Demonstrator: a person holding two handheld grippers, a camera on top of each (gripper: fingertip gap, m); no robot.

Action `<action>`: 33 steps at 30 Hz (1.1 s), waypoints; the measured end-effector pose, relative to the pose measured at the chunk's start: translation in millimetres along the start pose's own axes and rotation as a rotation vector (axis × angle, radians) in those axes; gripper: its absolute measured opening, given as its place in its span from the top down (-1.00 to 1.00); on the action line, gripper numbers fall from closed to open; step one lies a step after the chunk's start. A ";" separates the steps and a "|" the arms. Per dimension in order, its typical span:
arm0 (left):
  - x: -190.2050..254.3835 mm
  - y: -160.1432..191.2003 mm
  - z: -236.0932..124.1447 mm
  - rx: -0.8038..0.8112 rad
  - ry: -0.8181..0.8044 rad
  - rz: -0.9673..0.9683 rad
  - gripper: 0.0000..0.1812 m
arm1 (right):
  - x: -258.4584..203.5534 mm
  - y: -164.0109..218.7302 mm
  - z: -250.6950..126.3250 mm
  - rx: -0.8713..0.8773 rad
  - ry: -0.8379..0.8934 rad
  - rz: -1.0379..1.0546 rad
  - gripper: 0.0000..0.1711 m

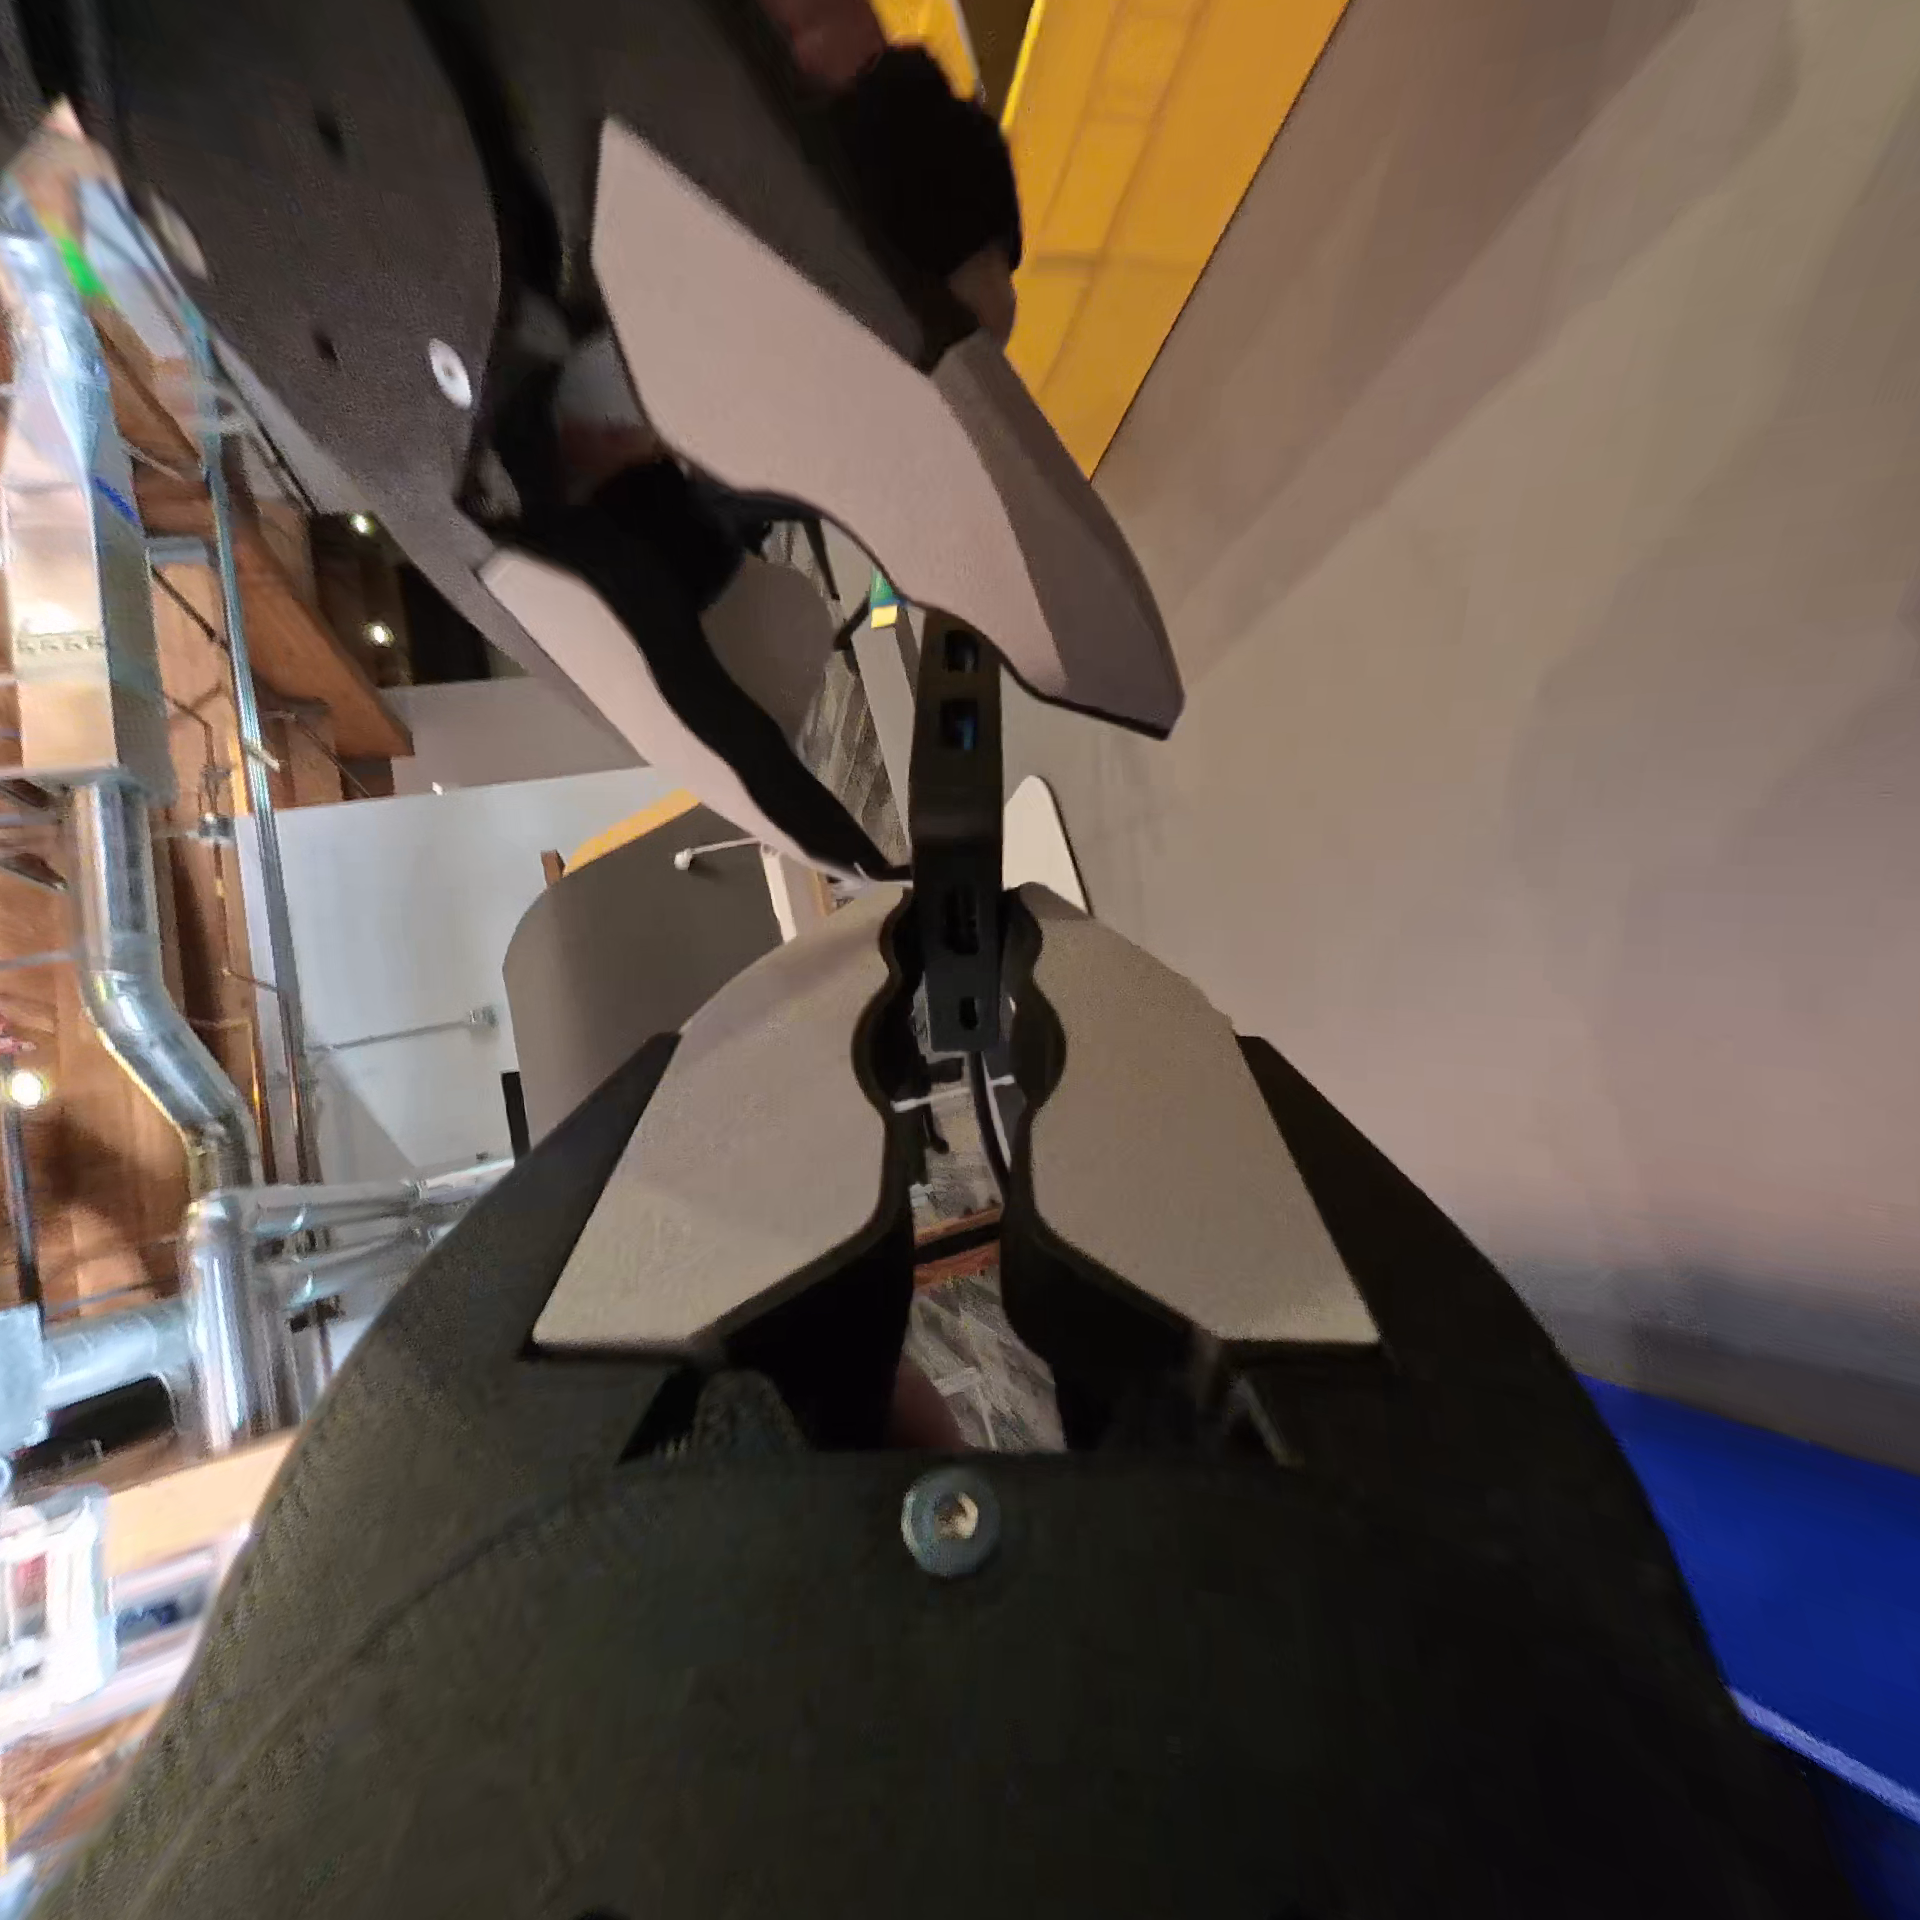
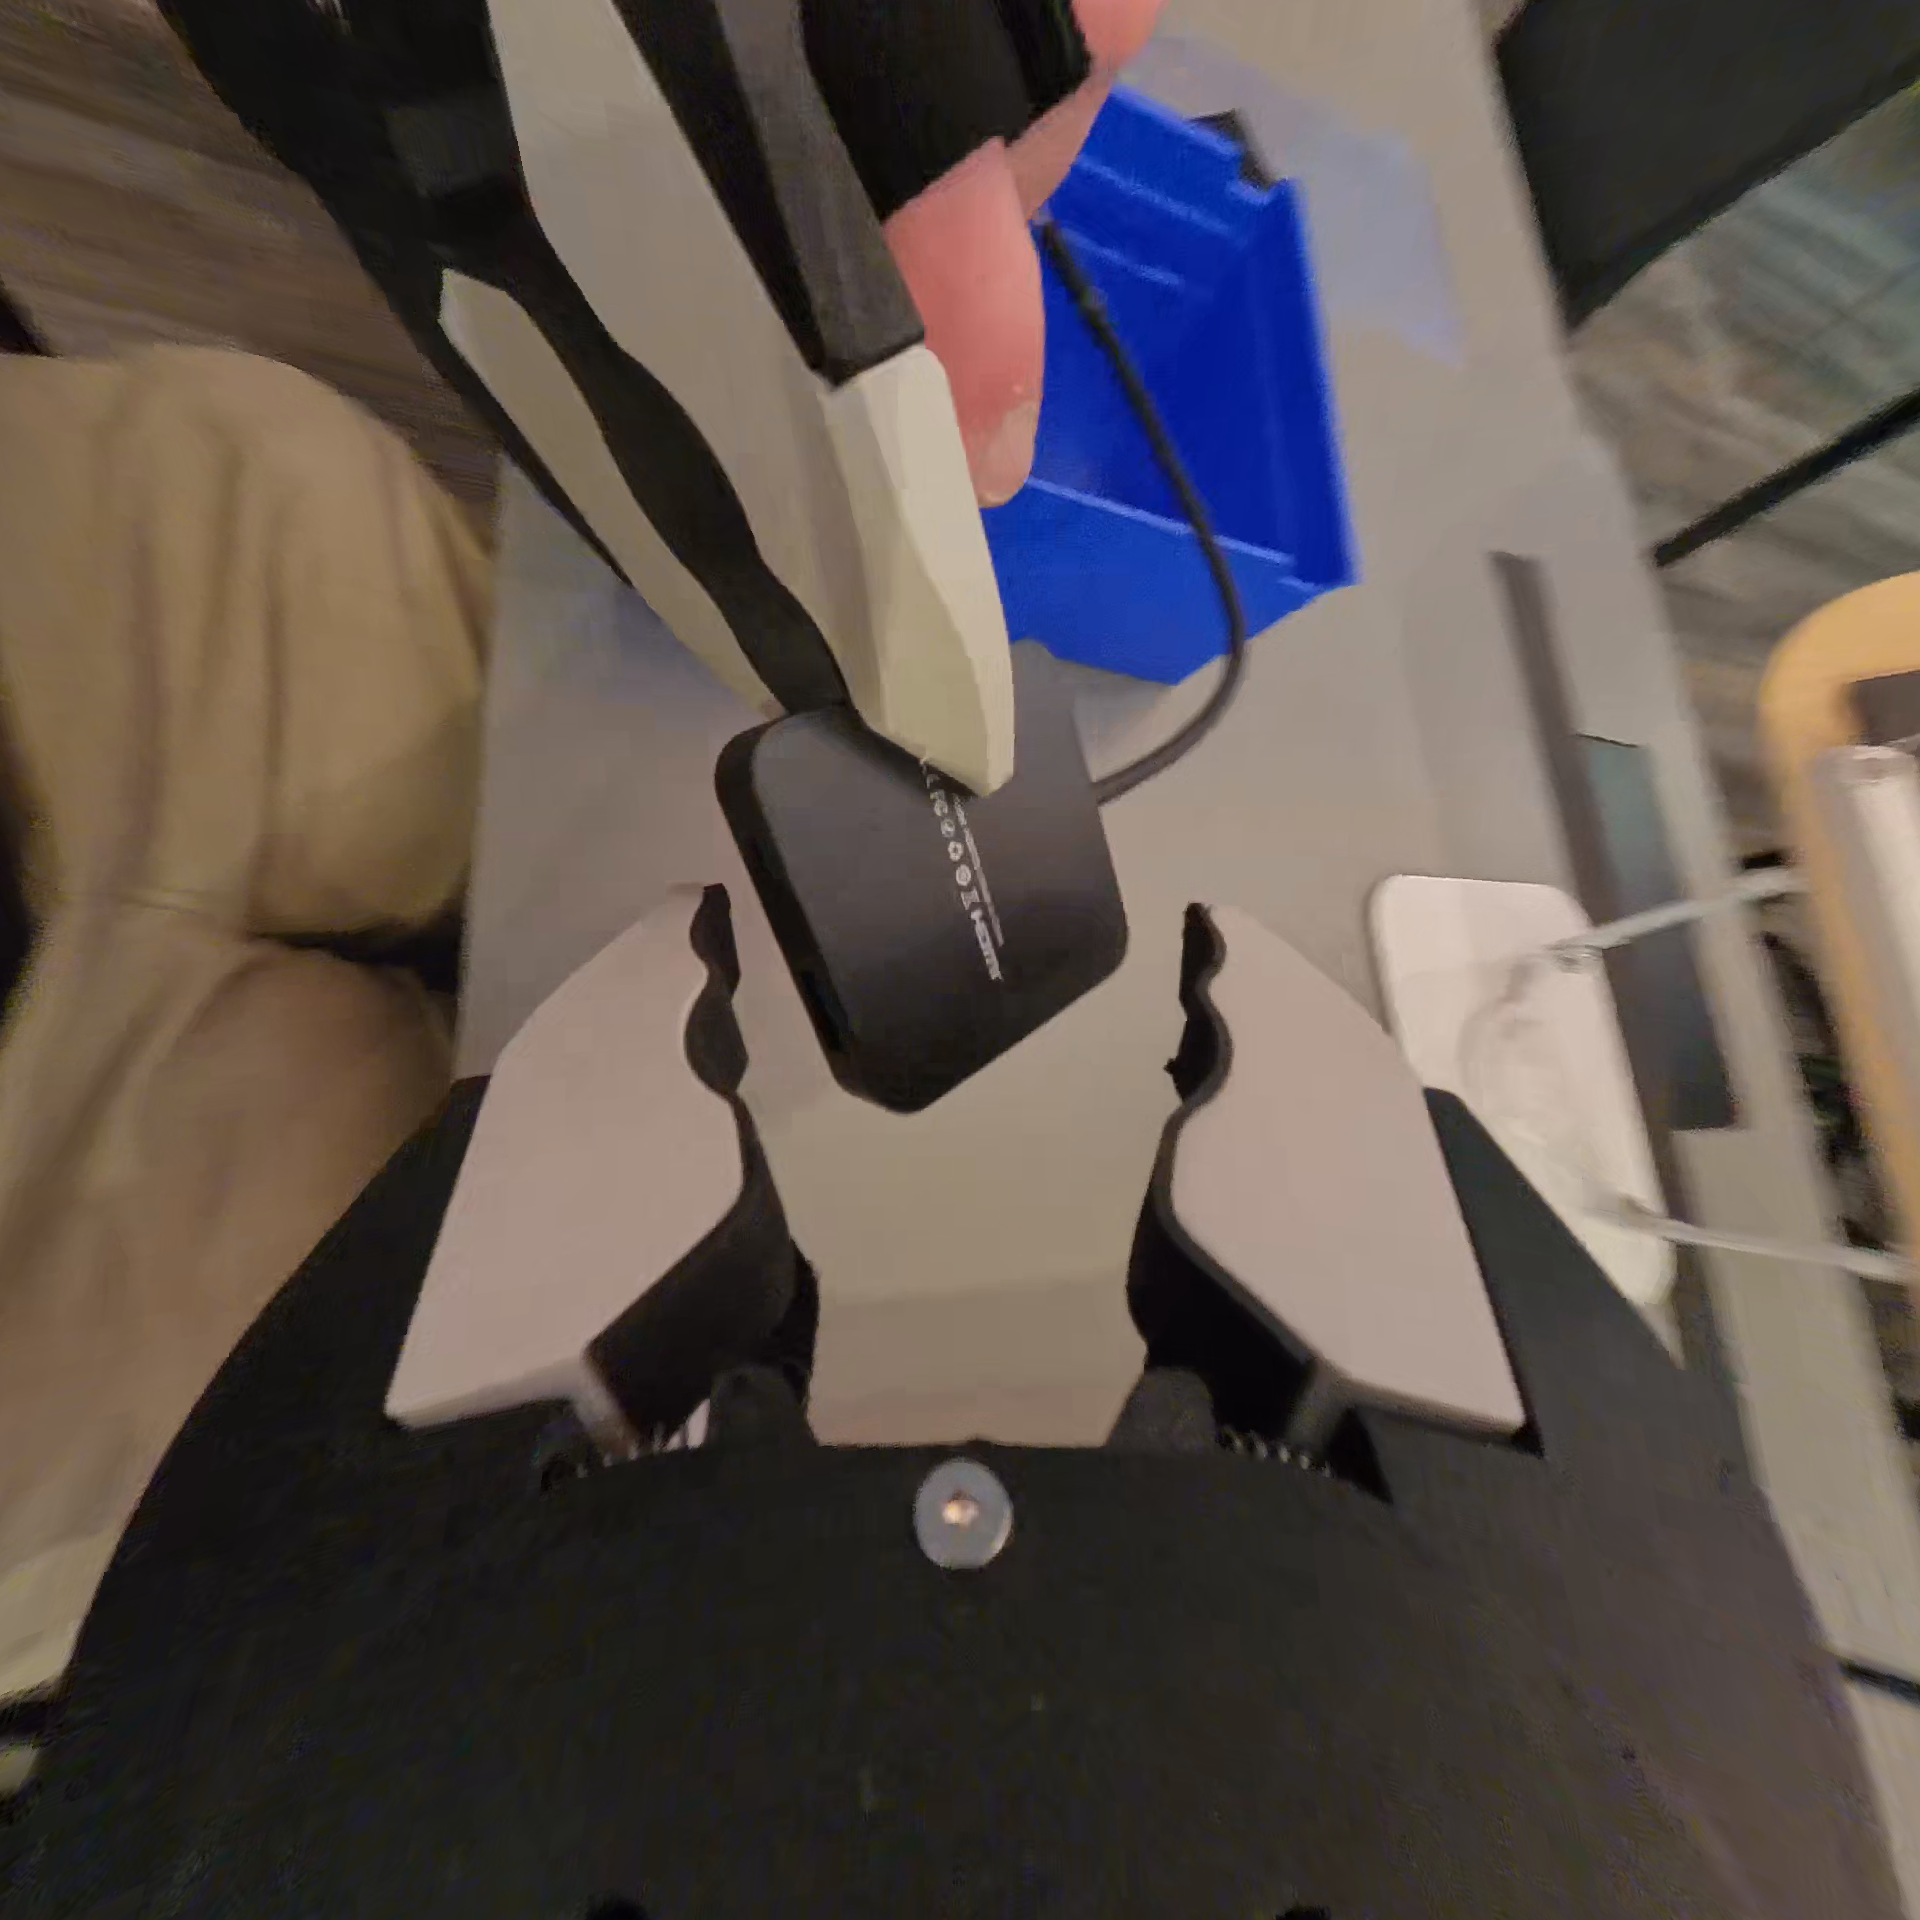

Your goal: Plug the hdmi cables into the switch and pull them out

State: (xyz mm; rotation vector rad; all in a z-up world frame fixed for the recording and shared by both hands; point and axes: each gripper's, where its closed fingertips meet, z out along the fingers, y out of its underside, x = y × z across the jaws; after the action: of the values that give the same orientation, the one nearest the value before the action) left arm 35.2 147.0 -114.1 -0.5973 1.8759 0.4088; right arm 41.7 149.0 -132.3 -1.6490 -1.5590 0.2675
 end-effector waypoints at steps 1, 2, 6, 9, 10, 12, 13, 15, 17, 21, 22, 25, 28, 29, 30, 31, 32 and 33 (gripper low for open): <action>1.2 -4.3 -1.3 0.009 0.009 0.025 0.85 | -6.7 0.7 2.6 0.004 -0.064 0.010 0.05; 1.2 -8.6 -2.4 0.016 0.007 0.056 0.85 | -12.4 2.3 5.3 -0.001 -0.119 0.010 0.04; 4.4 -24.9 -5.3 0.058 0.025 0.141 0.85 | -36.9 4.7 11.2 -0.014 -0.345 0.031 0.04; 11.3 -27.1 -5.5 0.068 0.045 0.170 0.85 | -44.1 9.3 12.6 -0.040 -0.405 0.018 0.06; 13.5 -27.2 -5.8 0.070 0.046 0.183 0.85 | -46.0 10.5 13.1 -0.045 -0.414 0.016 0.06; 17.3 -28.5 -6.0 0.073 0.054 0.184 0.85 | -49.0 12.5 14.6 -0.049 -0.421 0.002 0.07; 17.9 -27.4 -5.3 0.068 0.052 0.183 0.85 | -48.1 12.9 16.0 -0.043 -0.413 -0.001 0.07; 19.6 -24.6 -3.7 0.068 0.045 0.181 0.84 | -48.6 13.9 18.1 -0.032 -0.423 0.027 0.07; 22.0 -23.2 -1.7 0.063 0.042 0.185 0.84 | -48.6 16.5 20.3 -0.041 -0.423 0.037 0.08; 22.5 -15.3 1.7 0.018 0.025 0.170 0.83 | -46.3 20.4 22.0 -0.057 -0.410 0.054 0.08; 21.6 -9.5 1.1 -0.004 0.023 0.161 0.77 | -44.7 21.8 22.5 -0.057 -0.405 0.067 0.08; 15.0 13.6 -10.6 -0.060 0.025 0.007 0.61 | -36.7 30.5 24.2 -0.073 -0.368 0.112 0.08; 17.9 61.0 -32.9 -0.193 0.064 -0.141 0.57 | -28.8 36.1 23.7 -0.072 -0.331 0.156 0.09; 23.3 75.8 -42.5 -0.228 0.093 -0.203 0.57 | -26.8 37.6 23.9 -0.073 -0.321 0.165 0.09; 31.5 91.4 -52.4 -0.271 0.135 -0.273 0.55 | -25.6 39.4 24.5 -0.074 -0.313 0.170 0.09; 38.3 107.5 -61.8 -0.320 0.155 -0.322 0.52 | -25.3 41.0 25.2 -0.077 -0.308 0.174 0.09; 46.0 121.5 -71.3 -0.359 0.171 -0.348 0.53 | -25.7 42.5 26.1 -0.080 -0.306 0.179 0.09; 56.5 132.7 -80.0 -0.390 0.201 -0.381 0.54 | -26.5 44.1 27.1 -0.081 -0.304 0.183 0.09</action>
State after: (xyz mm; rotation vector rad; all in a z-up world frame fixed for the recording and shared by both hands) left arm -119.2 200.2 -137.2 -1.2745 1.8244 0.4768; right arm 50.5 141.4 -189.3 -1.8857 -1.6578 0.5811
